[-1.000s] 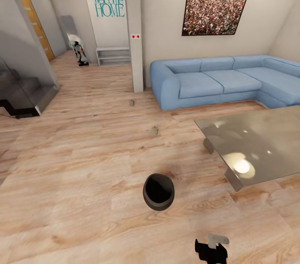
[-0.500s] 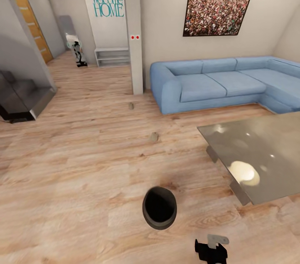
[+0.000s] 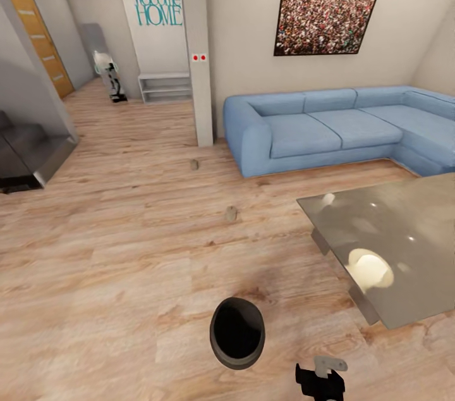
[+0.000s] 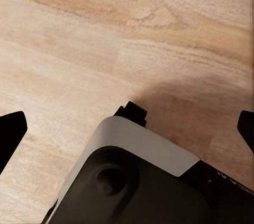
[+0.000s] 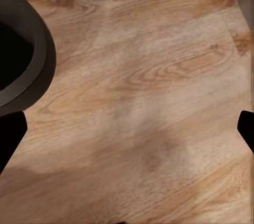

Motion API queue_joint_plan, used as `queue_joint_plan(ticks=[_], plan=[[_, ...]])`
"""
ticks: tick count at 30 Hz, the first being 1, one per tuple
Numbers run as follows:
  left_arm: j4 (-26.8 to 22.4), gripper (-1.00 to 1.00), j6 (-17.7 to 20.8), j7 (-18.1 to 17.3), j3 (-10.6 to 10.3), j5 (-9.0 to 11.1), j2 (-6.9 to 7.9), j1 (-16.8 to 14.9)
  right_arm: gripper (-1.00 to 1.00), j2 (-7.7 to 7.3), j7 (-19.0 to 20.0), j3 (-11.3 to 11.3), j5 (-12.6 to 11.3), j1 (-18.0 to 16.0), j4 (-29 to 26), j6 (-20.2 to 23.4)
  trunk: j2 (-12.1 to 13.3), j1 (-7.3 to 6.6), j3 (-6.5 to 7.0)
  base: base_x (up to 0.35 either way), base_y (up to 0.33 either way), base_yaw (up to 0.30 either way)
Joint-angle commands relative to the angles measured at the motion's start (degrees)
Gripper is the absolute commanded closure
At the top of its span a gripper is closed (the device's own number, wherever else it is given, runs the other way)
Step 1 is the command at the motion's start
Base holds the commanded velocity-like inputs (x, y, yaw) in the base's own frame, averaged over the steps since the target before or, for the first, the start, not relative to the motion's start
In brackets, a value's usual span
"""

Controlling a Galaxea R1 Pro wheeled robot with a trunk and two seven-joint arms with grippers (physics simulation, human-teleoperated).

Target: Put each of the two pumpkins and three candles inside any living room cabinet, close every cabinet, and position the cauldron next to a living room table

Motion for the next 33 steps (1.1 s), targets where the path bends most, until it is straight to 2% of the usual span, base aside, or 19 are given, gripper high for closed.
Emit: queue_joint_plan(ticks=[1,13,17,19,20,21,24,27,29,33], plan=[[-0.01,-1.00,-0.18,0.30,-0.49,0.45,0.04,-0.02,-1.00,0.03,-0.20,0.48,-0.31,-0.03,0.04,-0.10,-0.03,0.01,-0.05,0.041,-0.084,-0.003],[-0.01,-1.00,-0.13,0.30,-0.54,0.27,-0.24,-0.05,-1.00,0.04,-0.35,0.48,-0.28,-0.03,0.04,-0.09,-0.03,0.01,-0.05,0.066,-0.064,0.000],[-0.77,-1.00,1.59,0.37,-0.56,0.21,0.10,-0.40,-1.00,0.03,-0.58,0.70,-0.17,-0.03,-0.32,1.06,-0.03,0.01,-0.05,0.001,-0.001,0.000],[-2.46,-1.00,5.63,0.41,-0.52,0.11,0.60,-1.58,-1.00,0.10,-0.70,0.72,-0.08,-0.03,-0.55,4.95,-0.03,0.01,-0.05,0.000,0.000,0.000],[-4.05,-1.00,9.09,0.40,-0.51,0.13,1.17,-2.41,-1.00,0.16,-0.74,0.73,-0.01,-0.08,-1.01,8.07,-0.03,0.01,-0.05,0.000,0.000,0.000],[-7.41,-1.00,15.39,0.39,-0.41,0.17,2.40,-3.41,-1.00,0.36,-0.81,0.70,0.00,-0.14,-3.16,12.89,-0.03,0.01,-0.05,0.000,0.000,0.000],[-17.50,-1.00,27.43,0.89,-0.23,0.14,4.59,-4.44,-1.00,0.63,-0.92,0.60,-0.21,-0.21,-12.80,20.82,-0.03,0.01,-0.05,0.000,0.000,0.000],[-27.55,-1.00,36.81,1.23,-0.20,-0.06,5.14,-5.43,-1.00,0.66,-2.57,0.48,-0.26,-0.23,-22.34,28.99,-0.03,0.01,-0.05,0.000,0.000,0.000],[-30.96,-1.00,40.31,1.38,-0.22,0.15,5.26,-6.01,-1.00,0.66,-5.79,0.53,-0.09,-0.21,-27.49,32.96,-0.03,0.01,-0.05,0.000,0.000,0.000],[-29.62,-1.00,41.65,1.36,0.02,0.49,5.35,-6.22,-1.00,0.72,-8.39,0.70,0.09,-0.21,-29.72,33.73,-0.03,0.01,-0.05,0.000,0.000,0.000]])
